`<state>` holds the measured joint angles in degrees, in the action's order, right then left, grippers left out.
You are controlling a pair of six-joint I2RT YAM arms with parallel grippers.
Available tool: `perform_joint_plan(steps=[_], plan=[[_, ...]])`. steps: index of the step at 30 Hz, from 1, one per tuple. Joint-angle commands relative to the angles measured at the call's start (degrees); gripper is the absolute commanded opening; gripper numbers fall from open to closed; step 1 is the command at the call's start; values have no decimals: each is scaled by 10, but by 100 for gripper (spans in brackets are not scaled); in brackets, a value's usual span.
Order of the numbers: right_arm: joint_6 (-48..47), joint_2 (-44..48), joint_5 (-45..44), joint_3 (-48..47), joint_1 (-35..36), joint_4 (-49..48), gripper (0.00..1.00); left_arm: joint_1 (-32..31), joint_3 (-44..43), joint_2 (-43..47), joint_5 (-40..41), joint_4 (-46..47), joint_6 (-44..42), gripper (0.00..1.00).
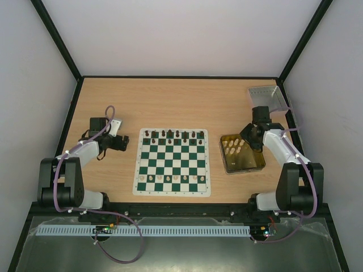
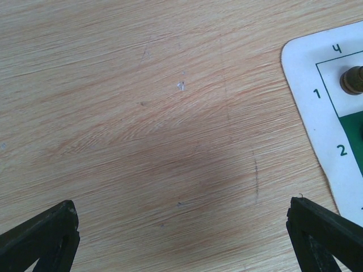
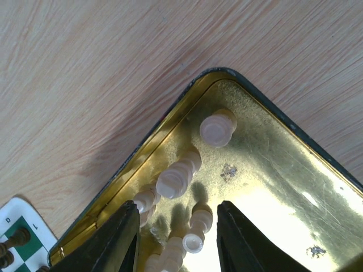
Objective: Set up the chess pieces on the board
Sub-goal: Pick up the chess piece from the storage box.
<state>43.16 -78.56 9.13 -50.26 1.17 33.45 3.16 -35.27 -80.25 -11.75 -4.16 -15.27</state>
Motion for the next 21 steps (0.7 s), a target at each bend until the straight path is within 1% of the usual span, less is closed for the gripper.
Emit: perform_joint_plan(steps=[1,3,7,12,16,21], plan=[[19,-3,-16,1,-10,-17,36,-3,7,4,0,5,-7,100],[20,-5,-15,2,-15,-20,36,-4,6,3,0,4,-7,99],[17,-8,15,4,-17,-26,35,-5,5,3,0,4,-7,100],[2,12,47,19,-14,-37,34,-6,3,-4,0,2,-8,100],[-19,30,24,17,8,-20,34,-9,1,-8,2,1,-7,99],[-28,38,-9,7,59,-1,33,-10,-1,-10,5,1,-5,99]])
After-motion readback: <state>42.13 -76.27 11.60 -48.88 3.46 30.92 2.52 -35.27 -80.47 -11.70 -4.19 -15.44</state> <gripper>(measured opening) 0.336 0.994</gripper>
